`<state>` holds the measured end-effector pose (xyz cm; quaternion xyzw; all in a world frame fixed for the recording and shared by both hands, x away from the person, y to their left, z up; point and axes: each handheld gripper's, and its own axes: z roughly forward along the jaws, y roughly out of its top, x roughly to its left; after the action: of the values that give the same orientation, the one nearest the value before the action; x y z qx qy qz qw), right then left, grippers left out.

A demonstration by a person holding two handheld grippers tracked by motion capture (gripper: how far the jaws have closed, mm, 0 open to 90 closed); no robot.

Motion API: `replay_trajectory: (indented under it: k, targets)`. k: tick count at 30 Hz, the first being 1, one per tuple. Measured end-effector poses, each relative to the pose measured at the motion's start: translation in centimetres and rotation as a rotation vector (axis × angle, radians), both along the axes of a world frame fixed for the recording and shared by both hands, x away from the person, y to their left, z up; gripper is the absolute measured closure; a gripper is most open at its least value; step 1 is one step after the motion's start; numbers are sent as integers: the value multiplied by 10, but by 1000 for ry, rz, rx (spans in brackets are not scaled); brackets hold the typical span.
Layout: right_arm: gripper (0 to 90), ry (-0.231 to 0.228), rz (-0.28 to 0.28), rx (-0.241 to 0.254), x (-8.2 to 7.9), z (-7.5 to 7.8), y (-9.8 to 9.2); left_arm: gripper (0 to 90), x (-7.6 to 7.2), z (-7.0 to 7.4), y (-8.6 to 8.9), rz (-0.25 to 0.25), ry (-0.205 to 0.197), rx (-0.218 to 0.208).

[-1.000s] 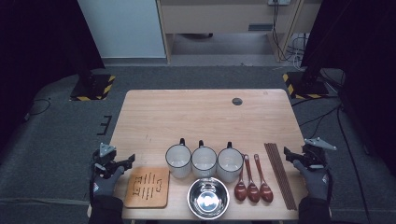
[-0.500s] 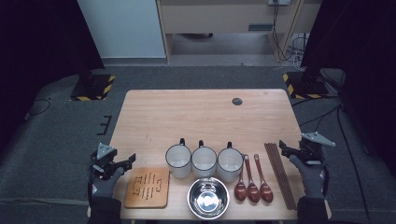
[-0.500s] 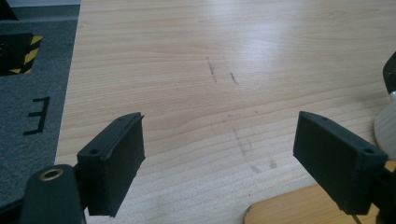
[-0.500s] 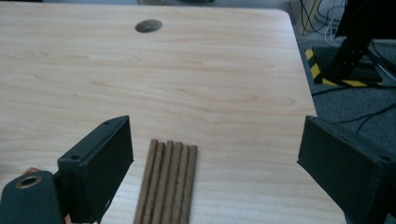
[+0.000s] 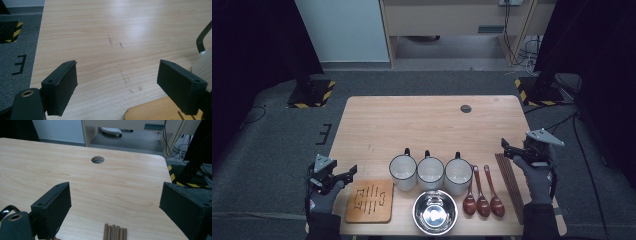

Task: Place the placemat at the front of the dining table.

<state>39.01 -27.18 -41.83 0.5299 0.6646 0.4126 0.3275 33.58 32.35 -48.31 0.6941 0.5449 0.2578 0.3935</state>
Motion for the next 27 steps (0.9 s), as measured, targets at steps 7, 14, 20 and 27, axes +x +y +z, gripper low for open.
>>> replay_trajectory:
  k: [7, 14, 20, 27]
  targets:
    - [91, -19, 25, -29, 2, 17, 22, 153, -2, 0, -5, -15, -3, 8]
    - [77, -42, 63, -44, 4, 35, 52, 153, -4, -2, -9, -20, -1, 16]
    - [68, -47, 99, -38, 6, 42, 76, 154, -4, -4, -10, -21, 3, 18]
    - [75, -53, 120, -42, 8, 49, 97, 154, -5, -5, -6, -9, 4, 12]
